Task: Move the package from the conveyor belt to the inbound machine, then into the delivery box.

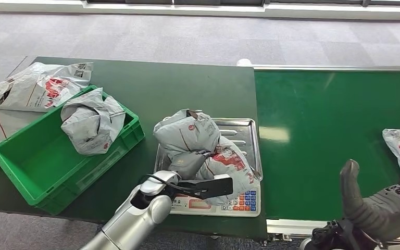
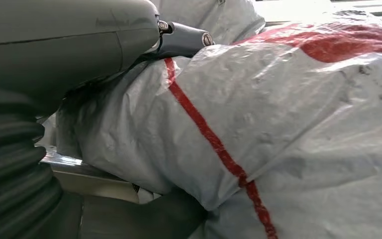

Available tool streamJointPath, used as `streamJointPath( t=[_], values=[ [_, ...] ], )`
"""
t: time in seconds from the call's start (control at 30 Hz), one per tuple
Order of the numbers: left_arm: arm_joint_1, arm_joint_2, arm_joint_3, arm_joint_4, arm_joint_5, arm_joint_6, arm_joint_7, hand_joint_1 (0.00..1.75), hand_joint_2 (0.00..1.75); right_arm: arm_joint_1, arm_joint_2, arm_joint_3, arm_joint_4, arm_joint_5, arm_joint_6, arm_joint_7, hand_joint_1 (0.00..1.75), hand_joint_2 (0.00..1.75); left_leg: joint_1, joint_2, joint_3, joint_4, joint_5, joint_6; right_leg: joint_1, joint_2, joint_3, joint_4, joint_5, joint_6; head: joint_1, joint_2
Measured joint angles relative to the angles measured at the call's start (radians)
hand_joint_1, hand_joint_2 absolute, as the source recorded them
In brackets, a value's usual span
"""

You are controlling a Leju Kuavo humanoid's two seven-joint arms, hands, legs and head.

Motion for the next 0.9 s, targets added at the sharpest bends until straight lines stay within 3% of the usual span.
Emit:
streamJointPath(
  t=[0.2, 0.43, 0.57, 0.9],
  values=[
    [-0.051, -0.040, -0.030, 0.106, -0.047, -0.007, 0.019, 1.75, 1.75, 0.002, 0.022, -0.011, -0.006, -0.003, 0.000, 0.000, 0.00, 1.75, -0.001, -0.005, 0.011, 0.000, -0.014, 0.005, -0.002, -0.006, 0.022, -0.001, -0.016, 0.001, 0.000, 0.000],
    [-0.057, -0.058, -0.014, 0.102, -0.011, 0.030, 0.007, 1.73, 1.75, 0.003, 0.044, -0.026, -0.025, 0.020, 0.001, 0.000, 0.00, 1.75, -0.003, -0.004, 0.018, 0.000, -0.011, 0.006, -0.004, -0.006, 0.026, -0.001, -0.013, 0.002, 0.000, 0.000],
    [-0.048, -0.053, 0.074, -0.024, 0.131, 0.002, -0.009, 0.00, 1.75, 0.012, 0.061, -0.059, -0.056, 0.023, 0.001, 0.000, 0.00, 1.75, -0.004, 0.000, 0.012, 0.002, 0.002, 0.004, -0.004, -0.001, 0.012, 0.000, 0.003, 0.003, 0.000, 0.000],
    [-0.031, -0.012, 0.138, -0.151, 0.154, -0.041, 0.007, 0.00, 1.75, 0.018, 0.065, -0.082, -0.063, 0.021, 0.001, 0.000, 0.00, 1.75, -0.003, 0.000, -0.002, 0.001, 0.002, 0.004, -0.003, 0.001, -0.002, 0.000, 0.003, 0.003, 0.000, 0.000]
  ],
)
